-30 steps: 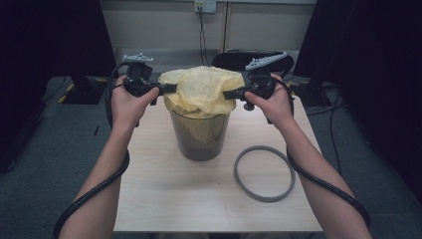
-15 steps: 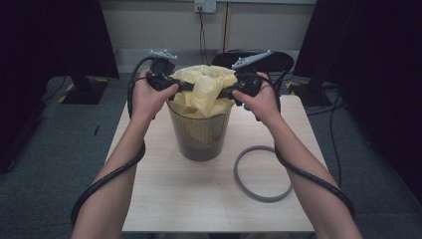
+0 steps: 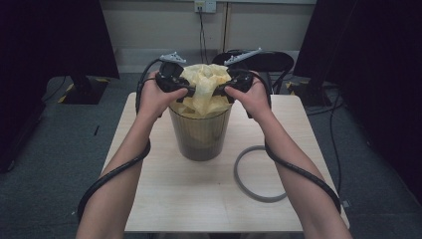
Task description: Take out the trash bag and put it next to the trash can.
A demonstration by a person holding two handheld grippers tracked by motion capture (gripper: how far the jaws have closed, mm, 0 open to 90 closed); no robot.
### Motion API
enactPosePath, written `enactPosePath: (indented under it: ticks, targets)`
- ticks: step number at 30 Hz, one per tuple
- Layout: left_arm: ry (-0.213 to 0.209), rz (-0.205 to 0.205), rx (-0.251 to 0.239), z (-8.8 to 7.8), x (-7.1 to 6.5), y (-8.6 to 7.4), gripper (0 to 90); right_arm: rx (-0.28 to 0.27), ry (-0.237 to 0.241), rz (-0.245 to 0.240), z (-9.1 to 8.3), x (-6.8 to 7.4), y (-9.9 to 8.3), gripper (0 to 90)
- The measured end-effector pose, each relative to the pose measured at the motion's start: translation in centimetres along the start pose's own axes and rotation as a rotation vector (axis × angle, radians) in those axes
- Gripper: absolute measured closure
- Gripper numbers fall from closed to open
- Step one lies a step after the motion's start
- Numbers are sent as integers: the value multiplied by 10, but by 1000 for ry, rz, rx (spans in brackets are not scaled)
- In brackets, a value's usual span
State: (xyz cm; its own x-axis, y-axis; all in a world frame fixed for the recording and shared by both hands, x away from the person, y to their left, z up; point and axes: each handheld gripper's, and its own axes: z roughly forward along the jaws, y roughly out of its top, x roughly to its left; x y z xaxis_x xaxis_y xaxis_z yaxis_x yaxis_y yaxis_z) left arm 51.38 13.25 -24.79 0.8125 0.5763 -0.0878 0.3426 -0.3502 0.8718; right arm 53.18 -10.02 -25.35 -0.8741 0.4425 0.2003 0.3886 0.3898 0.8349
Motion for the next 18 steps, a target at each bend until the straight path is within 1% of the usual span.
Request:
enactPosePath:
  ticks: [2, 4, 5, 6, 7, 8, 9, 10, 11, 12, 15, 16, 18]
  targets:
    - [-31, 30, 6, 0, 1, -3, 383, -7, 5, -2, 0, -1, 0, 900]
    - [-57, 43, 19, 4, 0, -5, 321, -5, 6, 8, 0, -2, 0, 900]
    - [-65, 58, 32, 6, -1, -6, 289, -5, 10, 11, 1, -3, 0, 900]
    - [-64, 76, 40, 9, -2, -6, 275, -6, 16, 9, 2, -2, 1, 900]
    - [-65, 86, 56, 12, -4, -5, 269, 2, 17, -3, 4, 0, 2, 900]
    - [-57, 92, 66, 15, -5, -5, 262, 7, 18, -10, 6, 3, 3, 900]
    - [-49, 104, 72, 17, -6, -4, 241, 3, 36, -7, 8, 5, 5, 900]
    - [-44, 104, 80, 19, -5, -4, 232, 10, 35, -16, 9, 8, 6, 900]
    - [-41, 97, 75, 19, -5, -4, 227, 30, 23, -33, 11, 11, 8, 900]
    - [-43, 90, 66, 20, -4, -5, 221, 35, 22, -36, 12, 12, 8, 900]
    - [-68, 87, 30, 19, -3, -8, 250, 16, 35, -15, 9, 11, 9, 900]
    - [-76, 97, 27, 19, -3, -8, 261, 9, 39, -5, 8, 11, 9, 900]
    - [-83, 111, 44, 19, -5, -9, 294, 7, 31, 7, 8, 10, 9, 900]
